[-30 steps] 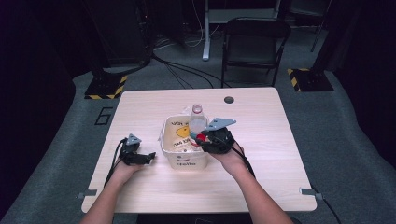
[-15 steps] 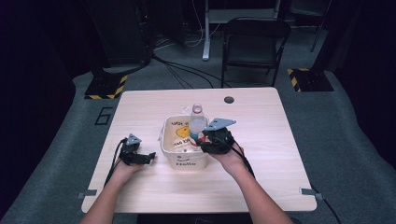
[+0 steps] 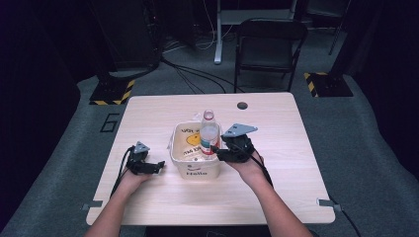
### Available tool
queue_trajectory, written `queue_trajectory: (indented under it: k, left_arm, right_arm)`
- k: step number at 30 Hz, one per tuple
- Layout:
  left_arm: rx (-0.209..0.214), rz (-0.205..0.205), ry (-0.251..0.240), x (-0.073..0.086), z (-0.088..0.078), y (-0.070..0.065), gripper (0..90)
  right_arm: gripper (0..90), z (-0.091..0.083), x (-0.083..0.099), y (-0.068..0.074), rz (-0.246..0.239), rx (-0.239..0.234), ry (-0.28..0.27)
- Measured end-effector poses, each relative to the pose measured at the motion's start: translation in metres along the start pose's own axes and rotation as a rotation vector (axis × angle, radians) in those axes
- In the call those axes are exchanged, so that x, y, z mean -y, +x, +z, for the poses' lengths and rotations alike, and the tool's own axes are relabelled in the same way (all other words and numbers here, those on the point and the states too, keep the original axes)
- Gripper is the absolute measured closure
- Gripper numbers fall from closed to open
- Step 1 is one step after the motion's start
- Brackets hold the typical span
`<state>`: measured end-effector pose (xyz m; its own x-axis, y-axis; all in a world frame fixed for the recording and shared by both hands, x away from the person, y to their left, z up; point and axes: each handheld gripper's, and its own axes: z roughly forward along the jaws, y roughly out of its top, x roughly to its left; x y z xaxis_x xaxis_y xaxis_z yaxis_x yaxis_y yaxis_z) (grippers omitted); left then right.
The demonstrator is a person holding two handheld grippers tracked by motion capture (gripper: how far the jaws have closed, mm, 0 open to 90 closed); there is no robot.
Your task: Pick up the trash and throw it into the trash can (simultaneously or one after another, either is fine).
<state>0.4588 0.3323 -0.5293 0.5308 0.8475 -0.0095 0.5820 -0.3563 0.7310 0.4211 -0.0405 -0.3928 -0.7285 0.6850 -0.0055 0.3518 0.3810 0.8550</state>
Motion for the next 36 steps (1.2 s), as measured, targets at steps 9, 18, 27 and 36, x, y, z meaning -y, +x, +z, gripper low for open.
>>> queue_trajectory:
  k: [9,18,27,36]
  left_arm:
    - [-0.004,0.002,-0.001,0.000,0.000,0.000,7.6]
    - [0.000,0.004,-0.002,0.000,0.000,-0.002,7.6]
    - [0.002,0.010,-0.006,0.001,0.000,-0.003,7.6]
    - [0.001,0.015,-0.007,0.001,-0.001,-0.003,7.6]
  right_arm:
    - [40.3,-0.007,0.003,0.001,-0.008,0.029,-0.012]
    - [38.5,-0.024,0.008,-0.012,0.014,0.078,-0.046]
    - [36.9,-0.046,0.016,-0.031,0.059,0.131,-0.080]
    - [36.2,-0.055,0.037,-0.044,0.105,0.182,-0.064]
